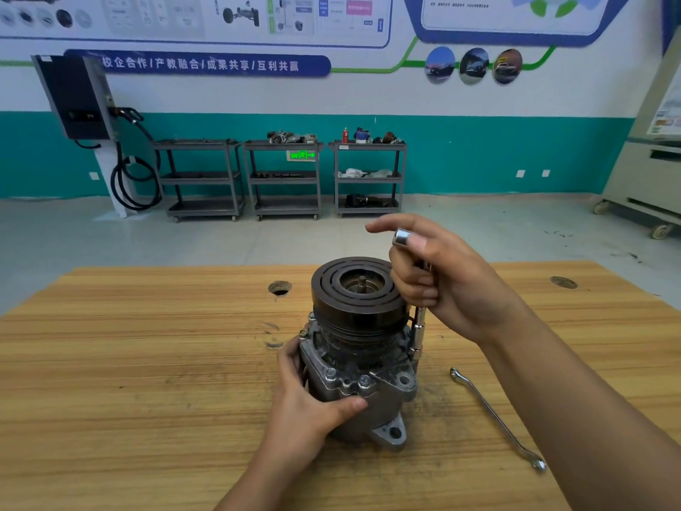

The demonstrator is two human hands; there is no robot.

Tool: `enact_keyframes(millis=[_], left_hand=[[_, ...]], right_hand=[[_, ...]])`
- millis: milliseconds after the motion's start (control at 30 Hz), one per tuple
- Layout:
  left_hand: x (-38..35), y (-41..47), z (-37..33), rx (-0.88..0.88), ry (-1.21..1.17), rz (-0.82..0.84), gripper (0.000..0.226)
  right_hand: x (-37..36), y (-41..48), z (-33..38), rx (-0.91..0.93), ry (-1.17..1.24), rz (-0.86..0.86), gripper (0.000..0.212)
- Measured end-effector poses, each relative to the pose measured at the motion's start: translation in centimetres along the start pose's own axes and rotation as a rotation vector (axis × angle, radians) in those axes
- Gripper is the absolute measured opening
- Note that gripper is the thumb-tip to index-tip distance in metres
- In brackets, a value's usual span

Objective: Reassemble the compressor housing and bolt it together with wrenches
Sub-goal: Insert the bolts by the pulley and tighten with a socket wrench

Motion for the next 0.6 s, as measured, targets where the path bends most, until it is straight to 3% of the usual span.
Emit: enact_keyframes(millis=[167, 400, 500, 600], left_hand=[[0.2, 0.0, -0.1, 0.005, 0.019, 0.013, 0.102], [0.1, 0.0, -0.1, 0.037, -0.017, 0.011, 0.114], [0.2, 0.1, 0.1, 0.033, -0.019, 0.018, 0.11], [0.3, 0.3, 0.3, 0.027, -0.017, 0.016, 0.105]], right_hand=[[-0.3, 0.8, 0.9, 0.031, -0.039, -0.079, 0.021], [-0.3, 2.0, 1.0, -0.233, 0.194, 0.099, 0.017], [-0.7, 1.9, 1.1, -0.19, 0.097, -0.098, 0.024], [-1.4, 1.6, 0.6, -0.085, 0.021, -0.491, 0.024]])
Point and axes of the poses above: each hand's wrist, its own y-axis towards the middle knuckle, its own x-axis out of the back of the hand, z = x × y, the point moved 2 cm from there along y, towards the middle knuckle, and after that the axes turned 3 degrees about -z, right-handed, at the moved point
